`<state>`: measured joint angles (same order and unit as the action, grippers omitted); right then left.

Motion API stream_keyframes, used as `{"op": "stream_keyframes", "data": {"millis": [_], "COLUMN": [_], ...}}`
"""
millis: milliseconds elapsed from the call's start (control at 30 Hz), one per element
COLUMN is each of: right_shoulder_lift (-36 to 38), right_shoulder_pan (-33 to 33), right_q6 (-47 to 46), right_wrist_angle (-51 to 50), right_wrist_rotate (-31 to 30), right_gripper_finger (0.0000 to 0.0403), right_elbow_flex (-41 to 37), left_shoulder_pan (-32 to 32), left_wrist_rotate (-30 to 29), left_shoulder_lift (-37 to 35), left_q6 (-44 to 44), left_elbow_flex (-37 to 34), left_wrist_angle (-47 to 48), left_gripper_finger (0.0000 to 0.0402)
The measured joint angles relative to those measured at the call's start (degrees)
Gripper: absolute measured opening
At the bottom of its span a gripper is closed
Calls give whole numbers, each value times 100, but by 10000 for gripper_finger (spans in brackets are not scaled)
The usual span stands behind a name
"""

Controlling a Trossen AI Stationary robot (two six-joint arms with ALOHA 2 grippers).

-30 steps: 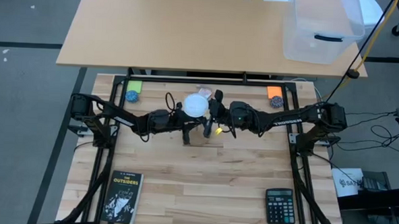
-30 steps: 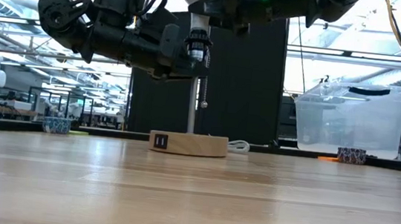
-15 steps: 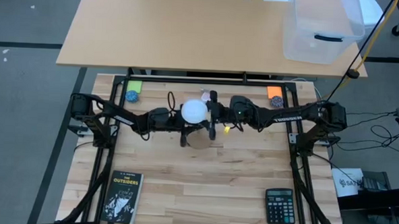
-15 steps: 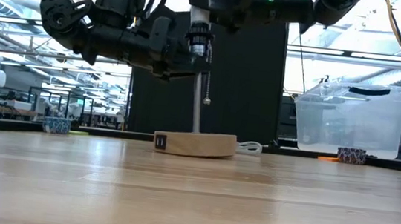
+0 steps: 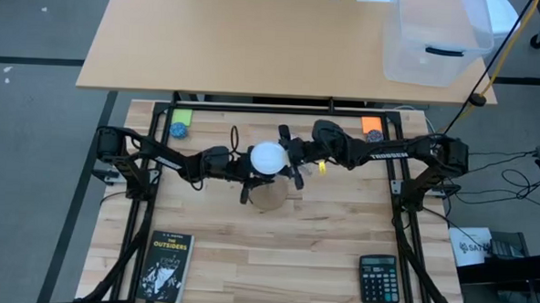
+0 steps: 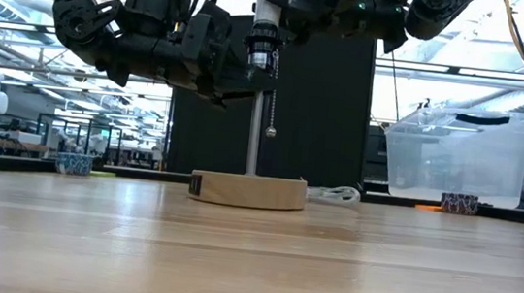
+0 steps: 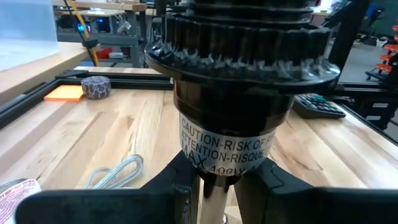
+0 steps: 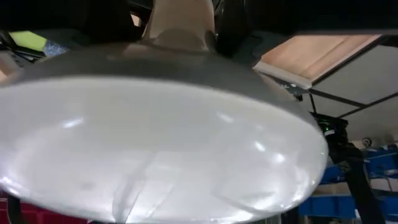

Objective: Screw lightbulb
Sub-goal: Remove the lightbulb from the lamp

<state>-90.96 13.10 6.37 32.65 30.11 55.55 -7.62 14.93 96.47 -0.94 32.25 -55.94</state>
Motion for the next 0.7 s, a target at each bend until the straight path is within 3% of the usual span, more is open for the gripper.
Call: {"op": "stream_keyframes", "data": {"millis": [433, 700], "right_shoulder_lift": [582, 1701], "right_shoulder_pan": [-105, 91], "right_q6": [337, 1204], "right_wrist_angle": [-947, -2669], "right_wrist_rotate": [-24, -472], "right_gripper_finger": [292, 303], "right_elbow_flex": [0, 2], "left_shoulder_pan": [7, 3], "left_wrist_rotate": [1, -56], "left_shoulder_lift": [-4, -7], "left_q6": [99, 104], "left_elbow_flex": [-4, -7], "left_wrist_angle": [79, 79], "left_gripper_finger": [70, 70]}}
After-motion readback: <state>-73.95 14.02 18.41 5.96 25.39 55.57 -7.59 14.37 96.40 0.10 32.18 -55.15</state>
